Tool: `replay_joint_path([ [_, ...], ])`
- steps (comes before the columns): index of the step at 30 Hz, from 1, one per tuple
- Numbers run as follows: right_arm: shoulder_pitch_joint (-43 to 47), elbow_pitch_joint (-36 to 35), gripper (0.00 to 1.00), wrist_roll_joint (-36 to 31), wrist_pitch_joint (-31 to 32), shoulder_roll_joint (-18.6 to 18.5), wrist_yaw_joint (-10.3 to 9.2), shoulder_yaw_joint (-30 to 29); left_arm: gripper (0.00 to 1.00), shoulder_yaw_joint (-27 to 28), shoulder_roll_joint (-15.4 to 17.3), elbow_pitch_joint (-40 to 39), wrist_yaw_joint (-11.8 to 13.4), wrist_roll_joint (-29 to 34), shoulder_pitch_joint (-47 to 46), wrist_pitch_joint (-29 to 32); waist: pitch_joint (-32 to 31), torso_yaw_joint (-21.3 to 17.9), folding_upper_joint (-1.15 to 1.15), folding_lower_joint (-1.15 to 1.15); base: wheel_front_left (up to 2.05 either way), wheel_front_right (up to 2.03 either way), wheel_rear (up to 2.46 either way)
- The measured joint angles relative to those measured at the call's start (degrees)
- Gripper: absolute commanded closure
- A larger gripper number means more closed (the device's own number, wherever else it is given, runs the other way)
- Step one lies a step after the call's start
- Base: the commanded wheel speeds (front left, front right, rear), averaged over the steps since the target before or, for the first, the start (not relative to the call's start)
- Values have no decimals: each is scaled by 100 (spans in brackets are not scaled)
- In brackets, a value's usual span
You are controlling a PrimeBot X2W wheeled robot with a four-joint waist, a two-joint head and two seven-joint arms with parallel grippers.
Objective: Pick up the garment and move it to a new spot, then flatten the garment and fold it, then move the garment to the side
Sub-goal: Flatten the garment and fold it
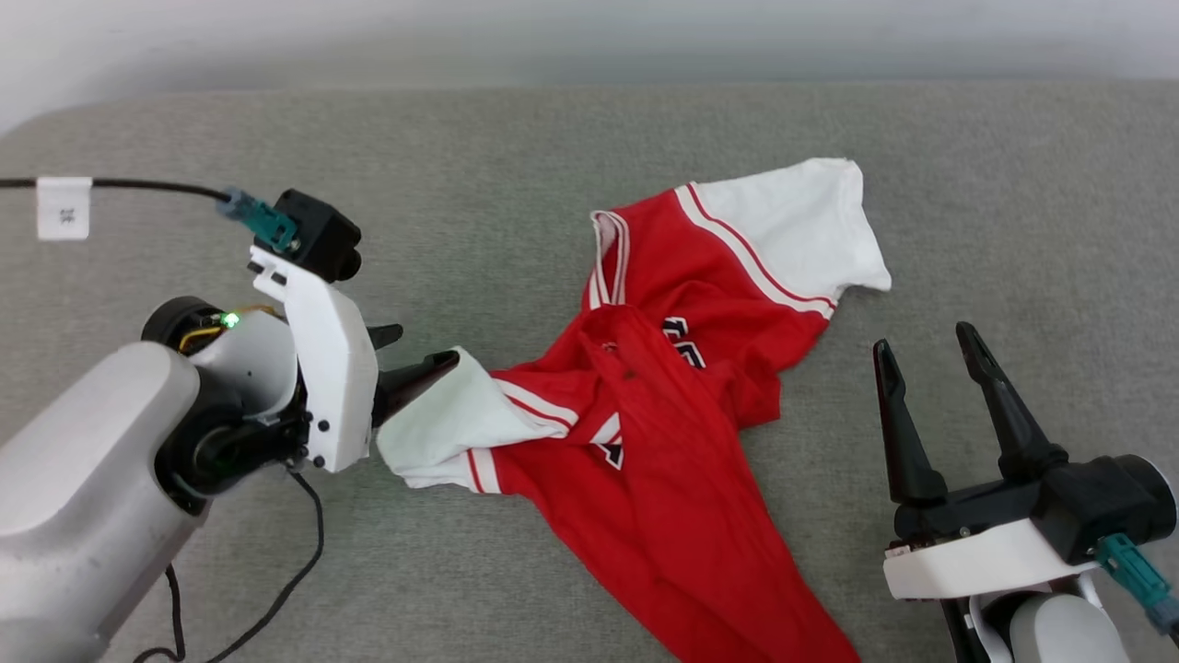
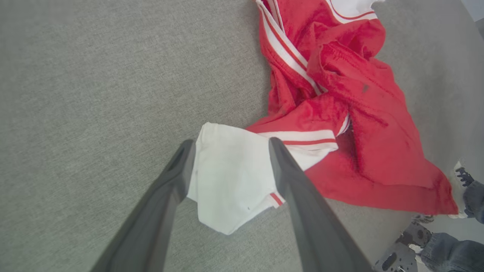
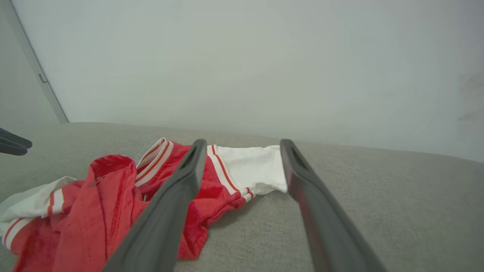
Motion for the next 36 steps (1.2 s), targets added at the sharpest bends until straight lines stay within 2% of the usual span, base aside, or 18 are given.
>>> replay_joint_path([
  [4,-104,-36,0,3,0,0,0,-29,0,-162,-9,271,-78,33,-215,307,202,-154,0,0,0,0,0],
  [12,-172,-81,0,45,0,-1,-1,-79,0,-399,-112,669,-151,98,-409,543,557,-367,0,0,0,0,0],
  [18,-198,-87,0,45,0,0,0,-105,0,-656,-100,791,-191,393,-544,671,683,-415,0,0,0,0,0],
  [19,-202,-92,0,45,0,-1,0,-110,5,-661,-114,839,-194,428,-560,622,701,-416,0,0,0,0,0],
  [21,-207,-92,0,46,0,-1,-1,-111,89,-634,-214,1026,-186,446,-591,481,727,-407,0,0,0,0,0],
  [22,-207,-92,0,46,0,-1,-1,-111,100,-634,-214,1026,-186,446,-591,481,727,-407,0,0,0,0,0],
  [30,-219,3,0,34,0,0,0,-86,100,-364,-439,1488,-113,377,-585,-215,556,-320,0,0,0,0,0],
  [36,-94,108,0,34,0,0,-1,-73,100,211,-328,1737,280,503,-361,-1652,155,-200,0,0,0,0,0],
])
